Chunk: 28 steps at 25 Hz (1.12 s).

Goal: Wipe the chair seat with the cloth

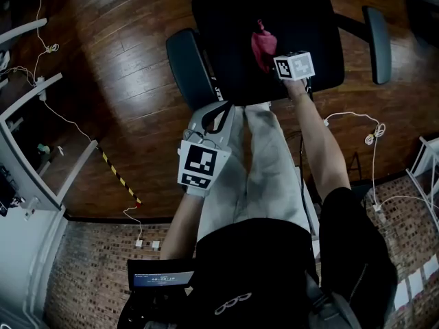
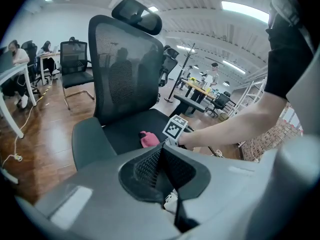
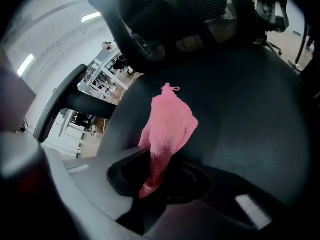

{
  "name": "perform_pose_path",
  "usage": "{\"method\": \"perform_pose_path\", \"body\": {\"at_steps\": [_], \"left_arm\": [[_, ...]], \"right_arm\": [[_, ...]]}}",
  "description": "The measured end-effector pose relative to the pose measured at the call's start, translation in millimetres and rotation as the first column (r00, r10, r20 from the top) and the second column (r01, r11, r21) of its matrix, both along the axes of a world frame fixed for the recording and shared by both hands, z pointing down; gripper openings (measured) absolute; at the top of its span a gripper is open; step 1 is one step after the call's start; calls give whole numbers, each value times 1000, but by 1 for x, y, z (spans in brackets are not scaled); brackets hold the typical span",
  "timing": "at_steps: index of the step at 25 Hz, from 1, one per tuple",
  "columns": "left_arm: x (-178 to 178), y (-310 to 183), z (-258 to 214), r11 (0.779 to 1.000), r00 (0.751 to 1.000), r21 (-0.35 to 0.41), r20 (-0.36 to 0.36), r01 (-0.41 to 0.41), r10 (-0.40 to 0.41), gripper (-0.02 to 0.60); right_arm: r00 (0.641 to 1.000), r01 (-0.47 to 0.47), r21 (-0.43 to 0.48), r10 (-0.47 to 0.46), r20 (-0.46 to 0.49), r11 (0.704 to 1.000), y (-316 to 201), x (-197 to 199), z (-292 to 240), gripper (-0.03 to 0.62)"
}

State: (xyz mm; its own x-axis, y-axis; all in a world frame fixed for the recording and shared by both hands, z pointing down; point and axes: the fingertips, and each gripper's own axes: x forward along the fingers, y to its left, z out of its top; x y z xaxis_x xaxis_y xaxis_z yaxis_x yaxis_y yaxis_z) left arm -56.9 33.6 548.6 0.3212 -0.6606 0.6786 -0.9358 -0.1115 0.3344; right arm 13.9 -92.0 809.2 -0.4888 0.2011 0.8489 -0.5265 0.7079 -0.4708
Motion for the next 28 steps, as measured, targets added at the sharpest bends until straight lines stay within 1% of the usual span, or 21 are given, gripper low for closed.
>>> {"method": "perform_pose_path", "body": {"at_steps": [2, 8, 12, 16, 18, 20, 22, 25, 26, 28], "left_arm": [[7, -5, -2, 1000, 1000, -1, 5, 2, -2, -9], [31, -17, -10, 1000, 1000, 7, 12, 0, 0, -9], [50, -23, -13, 1000, 1000, 8, 17, 2, -2, -9], [65, -29, -16, 1000, 1000, 14, 24, 12, -12, -9], [71, -29, -17, 1000, 999, 15, 27, 19, -19, -9], [79, -28, -18, 999, 999, 17, 27, 28, -29, -9], [87, -27, -20, 999, 999, 23, 24, 35, -36, -9], [96, -21, -22, 999, 999, 36, 17, 39, -39, -9], [97, -17, -21, 999, 999, 39, 14, 38, -38, -9], [98, -8, -18, 999, 999, 41, 9, 34, -34, -9]], "right_arm": [[999, -18, 50, 20, -45, 999, -23, 26, 2, 75], [984, -58, 162, 83, -156, 985, -81, 92, -2, 75], [968, -73, 231, 124, -218, 970, -113, 134, -8, 75], [955, -75, 311, 158, -250, 947, -141, 170, -20, 75], [946, -44, 374, 159, -283, 926, -153, 186, -28, 75], [932, 30, 443, 135, -337, 896, -161, 199, -34, 75], [914, 97, 501, 121, -386, 860, -166, 209, -39, 75], [891, 153, 577, 141, -433, 802, -170, 218, -48, 75], [888, 173, 584, 131, -440, 793, -167, 216, -47, 75], [890, 226, 567, 68, -451, 792, -153, 203, -41, 75]]}}
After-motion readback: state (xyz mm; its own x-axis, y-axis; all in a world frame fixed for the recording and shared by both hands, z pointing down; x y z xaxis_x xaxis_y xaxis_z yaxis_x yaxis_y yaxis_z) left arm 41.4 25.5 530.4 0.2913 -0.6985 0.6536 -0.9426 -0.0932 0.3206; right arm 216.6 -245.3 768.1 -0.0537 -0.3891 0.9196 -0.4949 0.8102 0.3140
